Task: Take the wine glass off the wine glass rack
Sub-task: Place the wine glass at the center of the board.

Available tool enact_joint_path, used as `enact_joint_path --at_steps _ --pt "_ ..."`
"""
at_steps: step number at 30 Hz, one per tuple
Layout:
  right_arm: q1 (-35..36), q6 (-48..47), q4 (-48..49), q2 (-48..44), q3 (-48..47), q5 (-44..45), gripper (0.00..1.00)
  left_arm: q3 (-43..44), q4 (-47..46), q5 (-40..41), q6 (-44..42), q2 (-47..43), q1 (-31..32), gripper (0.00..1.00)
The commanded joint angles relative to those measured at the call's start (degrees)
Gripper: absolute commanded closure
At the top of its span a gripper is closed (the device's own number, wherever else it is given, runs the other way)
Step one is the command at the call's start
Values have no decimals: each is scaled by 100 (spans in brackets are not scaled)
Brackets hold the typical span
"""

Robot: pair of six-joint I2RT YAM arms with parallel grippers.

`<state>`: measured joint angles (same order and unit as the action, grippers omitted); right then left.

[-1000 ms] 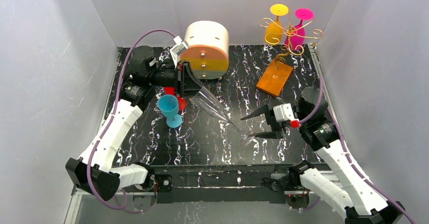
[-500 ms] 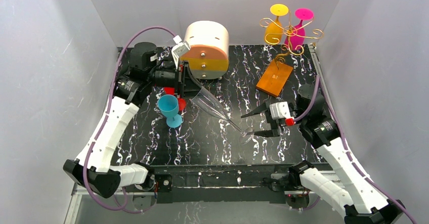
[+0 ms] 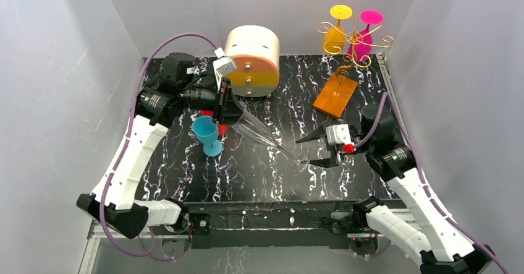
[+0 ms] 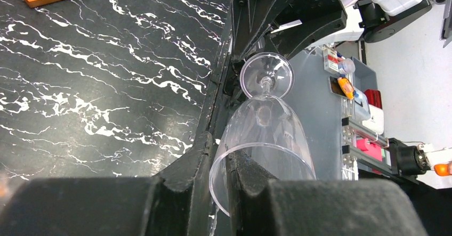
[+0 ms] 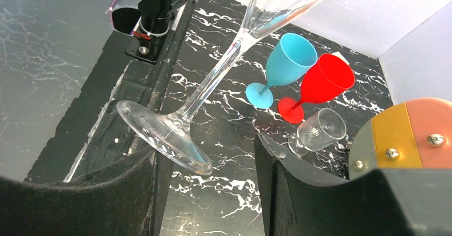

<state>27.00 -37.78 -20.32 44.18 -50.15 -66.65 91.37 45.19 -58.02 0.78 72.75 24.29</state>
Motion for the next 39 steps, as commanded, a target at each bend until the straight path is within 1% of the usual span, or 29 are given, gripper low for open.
enact_joint_path --at_steps 1,10,16,22,24,26,29,31,34,39 --pt "-20 -109 -90 -120 -173 15 37 123 -24 -85 -39 -177 23 100" --pt "-12 -118 -171 -195 -1 73 36 167 -463 -166 410 -285 23 100" --pt "-20 -72 -240 -295 62 309 36 179 -386 244 424 -329 23 100" --pt "-13 3 -341 -422 117 599 36 252 -366 381 424 -332 23 100" --pt "-20 69 -365 -466 149 746 35 273 -338 541 428 -340 23 100" --pt "-20 133 -392 -525 182 880 35 336 -115 923 311 -311 23 100" --pt "-19 501 -187 -650 277 1229 34 336 217 1480 141 -239 23 100" --pt "-15 782 -17 -784 322 1488 33 202 222 1801 168 -249 23 100" --pt "-18 1166 231 -987 401 1816 30 -76 102 2048 231 -332 23 100" --pt "-20 2330 1135 -1230 570 2257 24 -362 79 2711 317 -311 23 100"
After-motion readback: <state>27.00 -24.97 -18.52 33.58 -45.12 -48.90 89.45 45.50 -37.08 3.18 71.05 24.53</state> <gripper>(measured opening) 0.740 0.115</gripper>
